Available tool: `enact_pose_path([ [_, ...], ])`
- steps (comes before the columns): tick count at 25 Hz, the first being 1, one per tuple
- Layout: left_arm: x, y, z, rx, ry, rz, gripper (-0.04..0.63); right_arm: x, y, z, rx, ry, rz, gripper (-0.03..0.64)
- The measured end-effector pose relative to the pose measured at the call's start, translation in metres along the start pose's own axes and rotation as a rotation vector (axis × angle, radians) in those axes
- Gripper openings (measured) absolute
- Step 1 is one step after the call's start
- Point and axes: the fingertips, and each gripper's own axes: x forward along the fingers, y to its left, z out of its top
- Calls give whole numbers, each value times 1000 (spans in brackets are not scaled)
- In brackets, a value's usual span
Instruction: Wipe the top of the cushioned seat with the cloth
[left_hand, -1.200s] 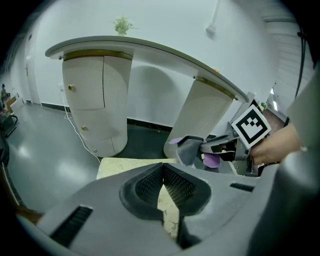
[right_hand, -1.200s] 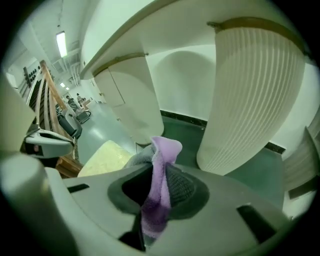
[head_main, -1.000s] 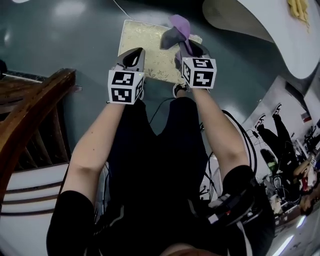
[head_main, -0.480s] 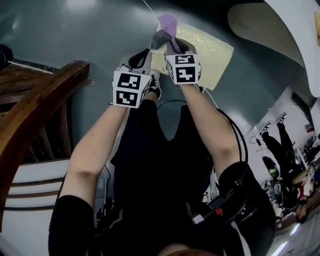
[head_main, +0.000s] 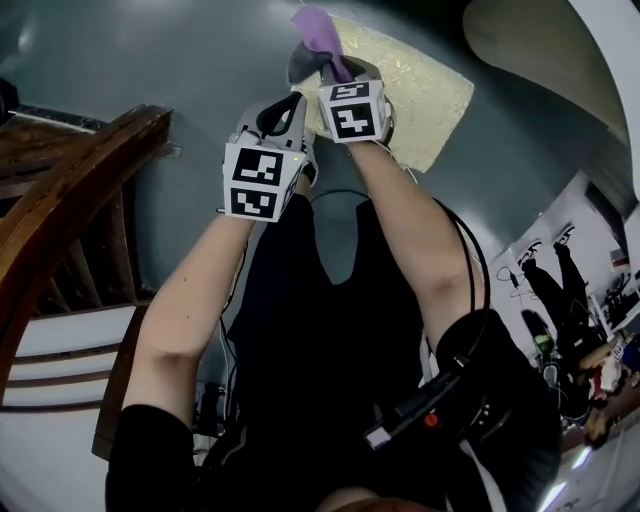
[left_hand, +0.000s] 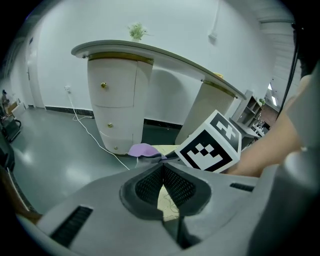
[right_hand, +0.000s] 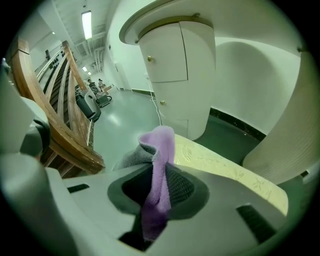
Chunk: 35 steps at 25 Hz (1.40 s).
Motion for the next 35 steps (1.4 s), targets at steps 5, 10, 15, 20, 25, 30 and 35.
enact_pose_path([
  [5,3,-31,9,9,-18,-40,5,-15,-24,-23,42,33,-18,78],
  [10,10,-54,17,21,-18,-56,5,-27,-46,-39,64,34,-19,78],
  [15,22,-75,22,32,-11,-74,5,-44,-70,-56,93,44,-23,78],
  [20,31,-93,28,47,-9,-68,5,-58,-91,-73,129,52,-28,78],
  [25,41,-98,31,28,-3,-4,5,-71,-115,-92,148,66,-30,78],
  [30,48,-113,32,27,9,-7,5,-86,-137,-106,174,74,-28,78],
  [35,56,-127,29,0,23,19,5,-99,-158,-121,226,76,-37,78],
])
